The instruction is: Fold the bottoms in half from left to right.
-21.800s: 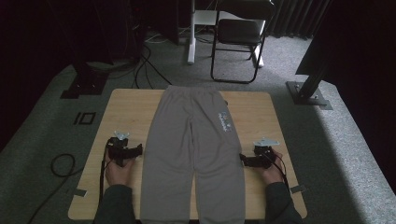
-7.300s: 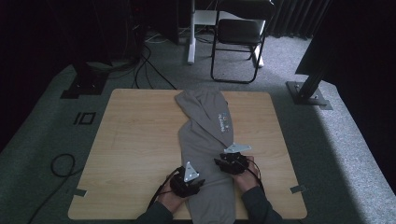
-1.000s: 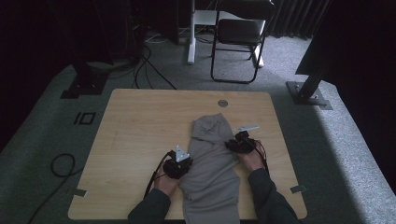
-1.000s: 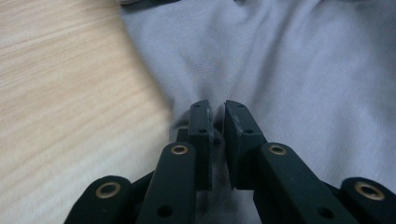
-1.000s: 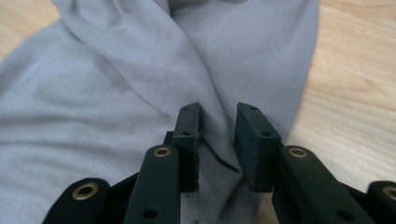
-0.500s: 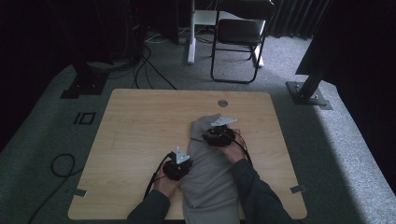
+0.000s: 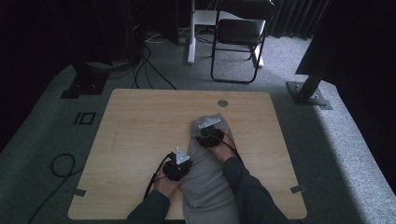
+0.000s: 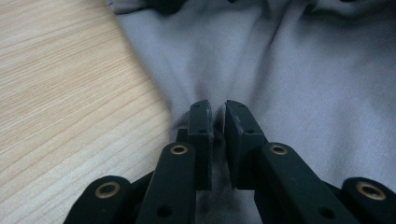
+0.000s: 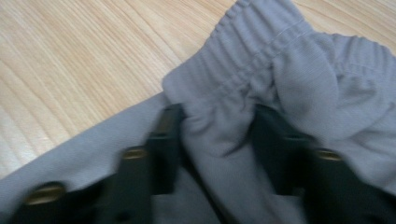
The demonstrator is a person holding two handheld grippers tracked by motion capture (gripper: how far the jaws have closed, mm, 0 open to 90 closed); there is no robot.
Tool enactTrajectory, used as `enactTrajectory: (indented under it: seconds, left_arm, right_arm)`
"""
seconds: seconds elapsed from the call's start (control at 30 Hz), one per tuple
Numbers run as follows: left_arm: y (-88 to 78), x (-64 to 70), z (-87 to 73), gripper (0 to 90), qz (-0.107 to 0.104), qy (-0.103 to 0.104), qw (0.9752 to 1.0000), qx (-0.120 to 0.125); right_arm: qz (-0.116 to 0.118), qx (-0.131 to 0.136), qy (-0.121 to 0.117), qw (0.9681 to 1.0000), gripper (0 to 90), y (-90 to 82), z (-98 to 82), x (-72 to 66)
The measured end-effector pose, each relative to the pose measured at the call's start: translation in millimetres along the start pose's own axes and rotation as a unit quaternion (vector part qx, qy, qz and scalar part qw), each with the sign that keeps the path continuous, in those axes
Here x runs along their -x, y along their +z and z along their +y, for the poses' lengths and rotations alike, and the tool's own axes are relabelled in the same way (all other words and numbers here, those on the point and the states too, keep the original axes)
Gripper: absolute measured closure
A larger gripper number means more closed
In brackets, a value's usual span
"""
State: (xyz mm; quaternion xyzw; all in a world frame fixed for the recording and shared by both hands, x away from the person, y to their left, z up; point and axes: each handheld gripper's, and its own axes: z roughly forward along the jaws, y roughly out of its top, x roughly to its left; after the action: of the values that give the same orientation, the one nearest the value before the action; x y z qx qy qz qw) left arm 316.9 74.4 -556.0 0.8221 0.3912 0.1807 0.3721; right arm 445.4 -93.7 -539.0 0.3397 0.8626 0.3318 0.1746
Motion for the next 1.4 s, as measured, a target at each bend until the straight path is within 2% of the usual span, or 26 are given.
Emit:
enactTrajectory:
  seconds: [0.07, 0.1, 0.17, 0.2, 0.23, 0.27, 0.37, 0.43, 0.47, 0.5, 0.57, 0.67, 0.7, 0.73, 0.8, 0.83, 0.87, 0.9, 0.93, 1.0, 1.03, 1.07, 1.13, 1.23, 1.3, 1.4]
  left_arm:
    - [-0.7, 0.2, -0.7, 81.9, -0.001, -0.001, 1.0000, 0.001]
    - [-1.6, 0.6, -1.3, 81.9, -0.001, 0.001, 1.0000, -0.001]
    - [-2.1, 1.0, -1.7, 81.9, -0.001, 0.001, 1.0000, -0.001]
    - [-2.7, 1.3, -2.2, 81.9, -0.002, 0.001, 1.0000, -0.001]
    - [-3.4, 1.9, -2.8, 81.8, -0.002, 0.001, 1.0000, -0.001]
    - [-4.0, 2.3, -3.4, 81.8, -0.001, 0.003, 1.0000, 0.000]
    - [-5.2, 3.7, -4.6, 80.8, -0.002, 0.004, 1.0000, 0.001]
    - [-5.2, 3.7, -4.6, 74.8, -0.010, 0.007, 0.9999, 0.002]
    - [-5.1, 3.9, -4.4, 67.0, -0.014, 0.009, 0.9999, 0.002]
    - [-5.2, 4.5, -4.3, 64.7, -0.016, 0.012, 0.9998, 0.004]
    - [-6.6, 4.6, -4.6, 63.9, -0.025, 0.018, 0.9994, 0.018]
    - [-9.7, 2.0, -4.5, 63.9, -0.032, 0.011, 0.9986, 0.041]
    - [-10.1, 0.3, -4.4, 63.8, -0.032, 0.005, 0.9984, 0.046]
    - [-10.1, -1.6, -4.1, 63.9, -0.029, 0.000, 0.9984, 0.049]
    - [-9.3, -3.6, -3.6, 63.8, -0.028, -0.005, 0.9984, 0.048]
    - [-4.4, -6.0, -1.0, 63.8, -0.029, -0.012, 0.9988, 0.039]
    - [-1.5, -5.9, 0.7, 64.1, -0.026, -0.011, 0.9992, 0.030]
    - [1.2, -5.4, 2.4, 65.7, -0.023, -0.009, 0.9996, 0.015]
    - [3.6, -4.1, 3.6, 68.5, -0.020, -0.005, 0.9998, 0.003]
    - [3.8, 0.7, 3.5, 75.1, -0.013, 0.014, 0.9998, 0.001]
    - [3.4, 2.4, 3.2, 78.6, -0.011, 0.019, 0.9998, 0.001]
    - [2.8, 3.1, 2.8, 79.5, -0.010, 0.021, 0.9997, 0.000]
    - [1.6, 3.6, 1.4, 79.6, -0.015, 0.016, 0.9998, 0.001]
    - [-2.3, 6.2, -1.9, 79.6, -0.018, 0.023, 0.9996, -0.001]
    - [-5.2, 7.2, -4.6, 79.7, -0.023, 0.024, 0.9994, 0.000]
    - [-10.2, 7.8, -9.2, 79.7, -0.030, 0.022, 0.9993, 0.000]
  right_arm:
    - [0.000, 0.010, 0.014, 0.9999, 82.4, -5.3, 1.3, 5.4]
    - [0.004, 0.036, 0.044, 0.9984, 86.3, -15.3, 2.7, 14.9]
    - [0.003, 0.059, 0.076, 0.9954, 87.0, -26.0, 3.9, 28.6]
    - [0.003, 0.059, 0.076, 0.9954, 87.0, -26.0, 3.9, 28.6]
    - [0.000, 0.075, 0.110, 0.9911, 87.1, -36.3, 2.8, 46.3]
    - [0.000, 0.075, 0.110, 0.9911, 87.1, -36.3, 2.8, 46.3]
    - [-0.007, 0.087, 0.170, 0.9816, 87.3, -47.3, -5.6, 76.7]
    - [-0.015, 0.084, 0.206, 0.9749, 86.6, -49.9, -13.7, 94.9]
    - [-0.051, 0.072, 0.237, 0.9674, 76.4, -50.8, -22.1, 107.4]
    - [-0.059, 0.065, 0.255, 0.9628, 74.3, -51.3, -26.1, 112.0]
    - [-0.047, 0.074, 0.271, 0.9587, 64.0, -53.7, -33.1, 115.9]
    - [-0.031, 0.087, 0.267, 0.9592, 55.8, -55.3, -35.6, 112.5]
    - [-0.022, 0.089, 0.258, 0.9619, 52.9, -54.4, -35.7, 110.2]
    - [-0.012, 0.079, 0.238, 0.9679, 50.5, -49.8, -35.0, 104.3]
    - [-0.012, 0.079, 0.238, 0.9679, 50.5, -49.8, -35.0, 104.3]
    - [-0.018, 0.066, 0.227, 0.9714, 49.1, -46.0, -34.4, 100.8]
    - [-0.030, 0.027, 0.207, 0.9775, 53.1, -34.9, -34.0, 95.1]
    - [-0.049, 0.013, 0.194, 0.9796, 64.7, -31.7, -34.0, 93.2]
    - [-0.062, 0.007, 0.189, 0.9800, 75.9, -30.4, -34.6, 93.3]
    - [-0.076, 0.001, 0.206, 0.9755, 87.1, -31.7, -36.9, 98.9]
    - [-0.088, -0.003, 0.218, 0.9719, 87.3, -33.7, -38.9, 102.6]
    - [-0.088, -0.007, 0.222, 0.9710, 85.1, -34.9, -40.6, 104.8]
    - [-0.097, -0.020, 0.206, 0.9736, 73.0, -36.2, -42.8, 104.3]
    - [-0.084, -0.030, 0.187, 0.9783, 71.1, -39.4, -48.2, 101.7]
    - [-0.078, -0.037, 0.182, 0.9795, 71.2, -40.3, -53.3, 97.6]
    - [-0.072, -0.026, 0.167, 0.9830, 73.5, -43.9, -59.9, 89.4]
